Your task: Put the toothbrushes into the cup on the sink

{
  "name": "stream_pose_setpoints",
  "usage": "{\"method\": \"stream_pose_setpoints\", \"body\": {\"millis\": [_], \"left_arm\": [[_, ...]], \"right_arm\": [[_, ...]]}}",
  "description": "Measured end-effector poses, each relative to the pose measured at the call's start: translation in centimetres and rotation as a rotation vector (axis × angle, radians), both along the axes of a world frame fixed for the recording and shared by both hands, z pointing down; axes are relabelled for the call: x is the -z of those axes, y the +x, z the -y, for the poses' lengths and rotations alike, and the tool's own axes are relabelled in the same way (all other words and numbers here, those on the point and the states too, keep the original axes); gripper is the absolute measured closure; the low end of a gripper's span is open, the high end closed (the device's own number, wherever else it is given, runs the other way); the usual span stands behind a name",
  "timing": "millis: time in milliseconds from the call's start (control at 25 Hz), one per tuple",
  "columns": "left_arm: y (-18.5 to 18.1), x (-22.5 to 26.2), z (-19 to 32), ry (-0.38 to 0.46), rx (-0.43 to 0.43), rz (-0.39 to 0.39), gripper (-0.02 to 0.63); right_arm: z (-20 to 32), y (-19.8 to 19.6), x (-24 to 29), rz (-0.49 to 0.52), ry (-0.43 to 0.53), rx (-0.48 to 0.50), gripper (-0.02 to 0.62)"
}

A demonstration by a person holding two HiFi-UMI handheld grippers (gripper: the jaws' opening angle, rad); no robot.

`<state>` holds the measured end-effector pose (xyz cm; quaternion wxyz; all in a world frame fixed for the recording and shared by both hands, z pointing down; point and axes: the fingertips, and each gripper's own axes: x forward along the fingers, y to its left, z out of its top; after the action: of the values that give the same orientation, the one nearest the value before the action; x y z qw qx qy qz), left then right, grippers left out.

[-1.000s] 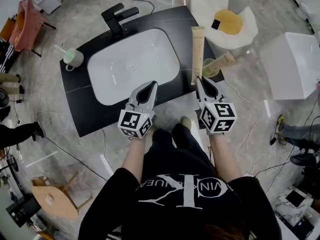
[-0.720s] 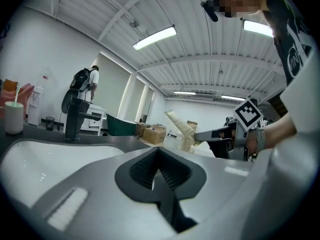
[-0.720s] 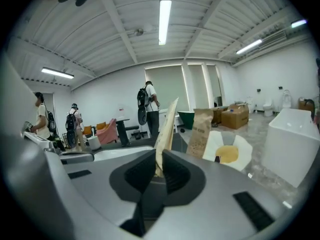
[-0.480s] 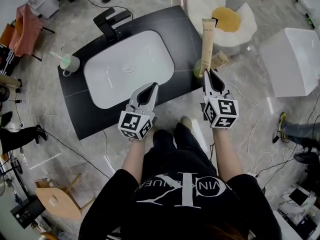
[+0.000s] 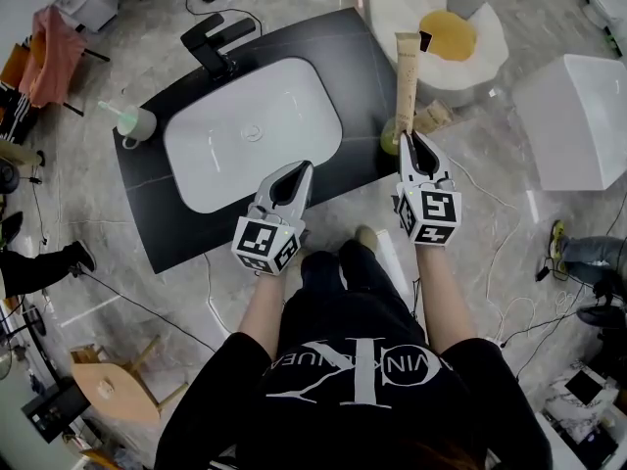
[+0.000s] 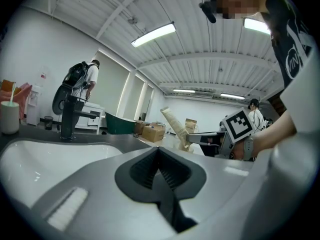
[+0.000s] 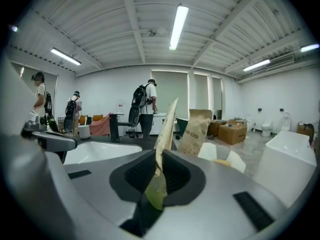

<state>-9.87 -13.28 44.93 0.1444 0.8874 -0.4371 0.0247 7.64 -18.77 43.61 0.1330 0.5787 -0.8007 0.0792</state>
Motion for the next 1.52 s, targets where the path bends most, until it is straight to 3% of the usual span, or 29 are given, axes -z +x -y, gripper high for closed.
{"method": "stream_pose_setpoints", "body": {"millis": [760, 1520], "left_arm": [[0.0, -0.4, 0.0, -0.01, -0.002, 0.003, 0.594], [-1.0, -0.5, -0.2, -0.015, 0.027, 0.007, 0.594]], "right_arm": [[0.6, -0.6, -2.0, -0.099, -0.03, 0.02, 0.549], [0.5, -0.7, -3.4, -0.179, -0.119, 0.051, 0.548]]}}
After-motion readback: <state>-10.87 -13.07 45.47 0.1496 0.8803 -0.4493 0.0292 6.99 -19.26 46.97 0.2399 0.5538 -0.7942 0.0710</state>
